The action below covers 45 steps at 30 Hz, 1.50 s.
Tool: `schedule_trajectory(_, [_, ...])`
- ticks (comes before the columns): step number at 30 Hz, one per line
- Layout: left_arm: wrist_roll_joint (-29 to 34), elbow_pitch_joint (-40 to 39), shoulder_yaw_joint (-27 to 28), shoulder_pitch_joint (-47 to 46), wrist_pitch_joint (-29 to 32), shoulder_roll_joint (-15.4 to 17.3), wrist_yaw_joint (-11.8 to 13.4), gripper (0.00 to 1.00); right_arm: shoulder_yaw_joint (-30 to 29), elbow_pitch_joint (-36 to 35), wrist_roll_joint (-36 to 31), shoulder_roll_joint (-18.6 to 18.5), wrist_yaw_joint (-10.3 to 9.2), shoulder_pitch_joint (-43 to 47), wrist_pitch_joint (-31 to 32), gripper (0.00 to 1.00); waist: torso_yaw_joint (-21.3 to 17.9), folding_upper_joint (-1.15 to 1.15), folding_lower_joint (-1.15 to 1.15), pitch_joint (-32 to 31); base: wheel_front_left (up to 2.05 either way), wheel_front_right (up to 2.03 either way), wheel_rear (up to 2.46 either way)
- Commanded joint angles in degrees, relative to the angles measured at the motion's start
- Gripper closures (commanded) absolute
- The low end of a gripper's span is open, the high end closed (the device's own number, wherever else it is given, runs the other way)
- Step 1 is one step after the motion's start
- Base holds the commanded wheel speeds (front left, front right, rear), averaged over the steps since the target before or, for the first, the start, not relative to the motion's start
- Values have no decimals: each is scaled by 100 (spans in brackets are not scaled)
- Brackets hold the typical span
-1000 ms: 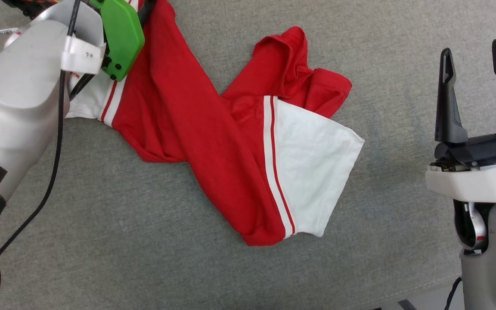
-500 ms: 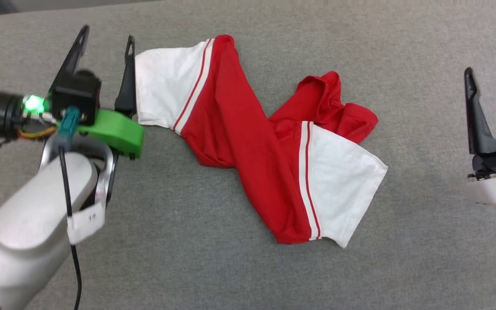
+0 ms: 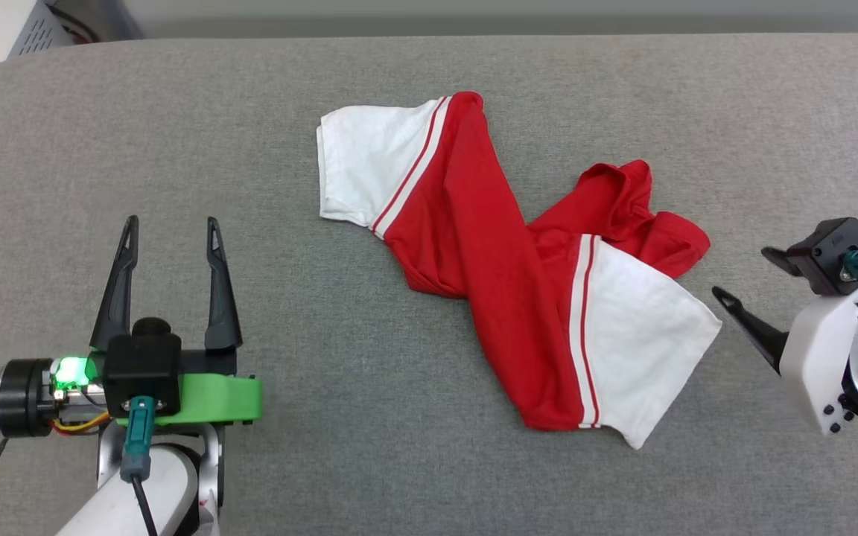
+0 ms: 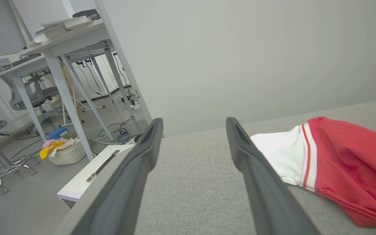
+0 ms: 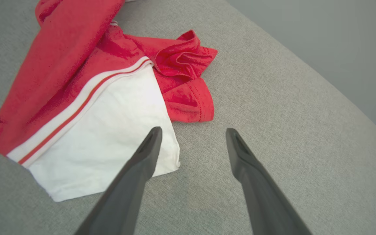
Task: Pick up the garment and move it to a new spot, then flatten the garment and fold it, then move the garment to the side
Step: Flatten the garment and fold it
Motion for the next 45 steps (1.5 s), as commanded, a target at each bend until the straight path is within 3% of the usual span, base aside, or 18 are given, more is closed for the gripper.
schedule_trajectory(1, [124, -48, 111, 154, -31, -121, -35, 0, 144, -20, 216, -130, -3, -136, 252, 0, 128, 0, 0, 62, 0, 0, 0])
schedule_trajectory(4, [348, -56, 350, 292, -31, -425, -268, 0, 470, 106, 548, -358, -3, -295, 708, 0, 290, 0, 0, 214, 0, 0, 0])
schedule_trajectory(8, [574, -5, 542, 300, -31, -717, -527, 0, 748, 424, 766, -367, -3, -408, 863, 0, 454, 0, 0, 385, 0, 0, 0])
schedule_trajectory(10, [790, 40, 705, 253, -31, -974, -763, 0, 1072, 855, 858, -255, -3, -574, 783, 0, 583, 0, 0, 557, 0, 0, 0])
schedule_trajectory(20, [1164, 217, 1037, 326, -31, -1410, -1184, 0, 2055, 1932, 995, 42, -3, -682, 326, 0, 590, 0, 0, 641, 0, 0, 0])
schedule_trajectory(21, [1186, 245, 1089, 342, -31, -1433, -1228, 0, 2076, 1998, 1000, 47, -3, -712, 192, 85, 564, 0, 0, 620, 0, 0, 0])
schedule_trajectory(22, [1203, 260, 1132, 354, -31, -1451, -1263, 0, 2069, 2048, 991, 51, -3, -745, 59, 100, 538, 0, 0, 597, 0, 0, 0])
schedule_trajectory(30, [1403, 284, 1348, 623, -31, -1594, -1455, 0, 1272, 2085, 888, -103, -3, -764, -1037, 100, 309, 0, 0, 267, 0, 0, 0])
schedule_trajectory(38, [1467, 326, 1586, 784, -31, -1651, -1668, 0, -35, 1922, 869, -380, -3, 55, -1127, 100, 164, 0, 0, 80, 0, 0, 0])
schedule_trajectory(45, [1558, 355, 1676, 789, -31, -1713, -1847, 0, -922, 2494, 797, -193, -3, 737, -1000, 100, 148, 0, 0, 34, 0, 0, 0])
